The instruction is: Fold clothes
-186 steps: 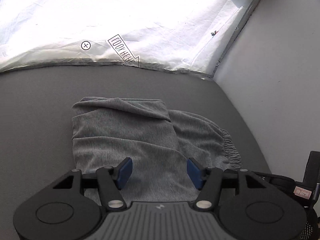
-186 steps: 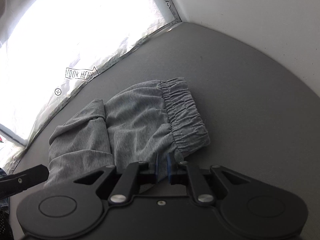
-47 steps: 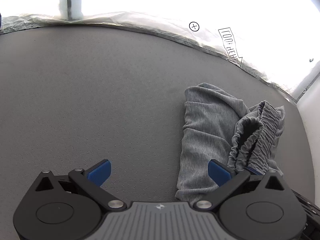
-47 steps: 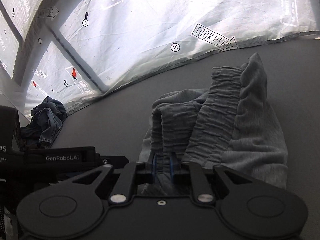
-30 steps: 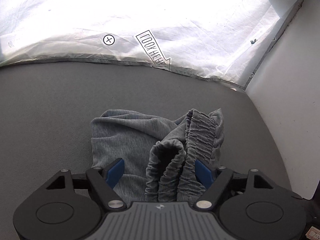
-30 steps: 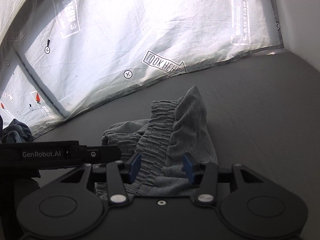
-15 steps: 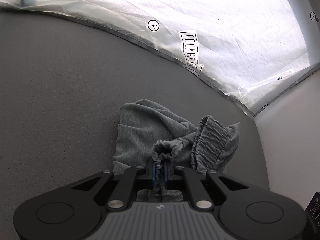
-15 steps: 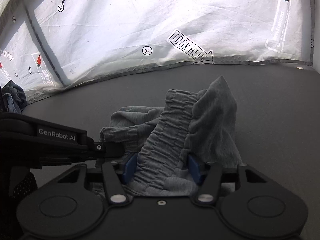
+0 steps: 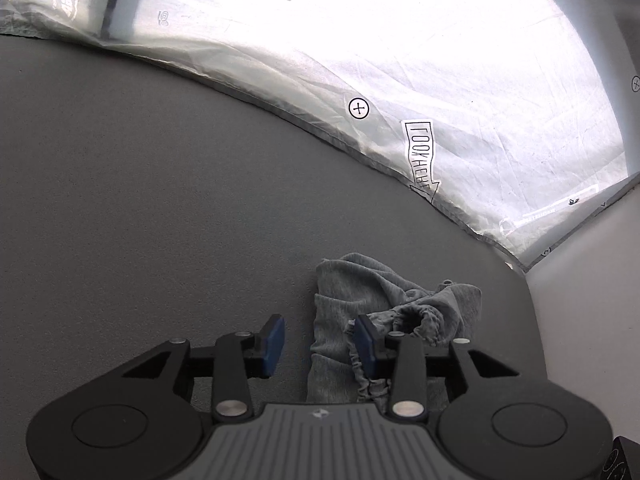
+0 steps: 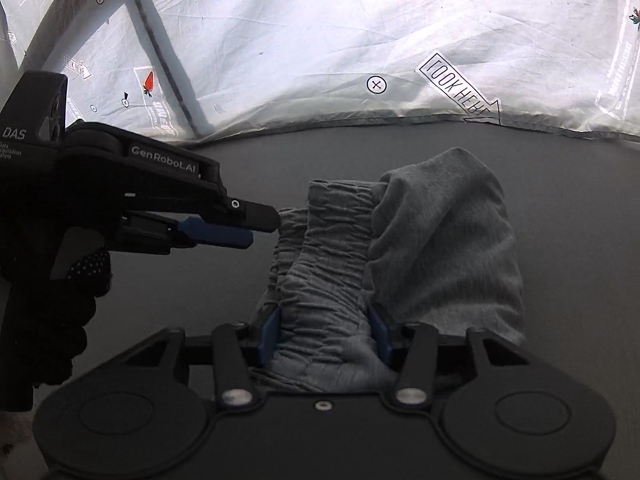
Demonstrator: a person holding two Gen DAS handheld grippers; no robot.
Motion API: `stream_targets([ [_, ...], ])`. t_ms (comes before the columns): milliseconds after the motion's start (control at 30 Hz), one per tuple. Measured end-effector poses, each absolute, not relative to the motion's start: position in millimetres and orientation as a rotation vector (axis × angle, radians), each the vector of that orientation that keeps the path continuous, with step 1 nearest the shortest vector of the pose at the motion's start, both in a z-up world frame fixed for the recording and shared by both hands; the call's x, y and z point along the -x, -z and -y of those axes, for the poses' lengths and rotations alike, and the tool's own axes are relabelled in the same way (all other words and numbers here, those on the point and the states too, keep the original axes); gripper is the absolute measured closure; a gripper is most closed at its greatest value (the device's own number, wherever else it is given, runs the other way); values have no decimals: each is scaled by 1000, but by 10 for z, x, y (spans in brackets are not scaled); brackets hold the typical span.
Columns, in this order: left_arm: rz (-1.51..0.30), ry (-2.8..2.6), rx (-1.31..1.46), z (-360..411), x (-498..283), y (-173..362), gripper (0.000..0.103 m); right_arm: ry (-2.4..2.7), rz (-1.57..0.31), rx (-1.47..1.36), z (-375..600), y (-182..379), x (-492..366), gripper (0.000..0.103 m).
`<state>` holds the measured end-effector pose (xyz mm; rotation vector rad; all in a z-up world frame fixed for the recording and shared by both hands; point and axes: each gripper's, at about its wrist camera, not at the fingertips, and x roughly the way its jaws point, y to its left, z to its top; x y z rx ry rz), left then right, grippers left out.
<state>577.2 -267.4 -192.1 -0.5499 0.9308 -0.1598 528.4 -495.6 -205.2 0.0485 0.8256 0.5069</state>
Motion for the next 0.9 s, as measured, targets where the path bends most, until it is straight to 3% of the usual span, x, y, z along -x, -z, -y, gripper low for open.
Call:
stream_targets([
  [100,-921,152,570,2616,-5679,1905,42,-543,-813,-4,4895,1965,-5227,38],
  [200,-930,161,524,2729,-5641,1856,28,-587,-779,61,4884,1834,-5144,33],
  [467,-917,241,453,3098,-5687,1738,16,-565,-735,-43,5451,1536,-4979,28],
  [567,-898,276,436,3202,-5706,1744,5,-422,-756,-110,5752,1566,-5073,28],
  [767,-990,222,325,3378,-5746,2082,4,-256,-921,-359,6228,1961,-5373,28],
  [900,-1020,248,421,3317,-5721,2279,3,-288,-937,-415,6211,2107,-5434,28],
])
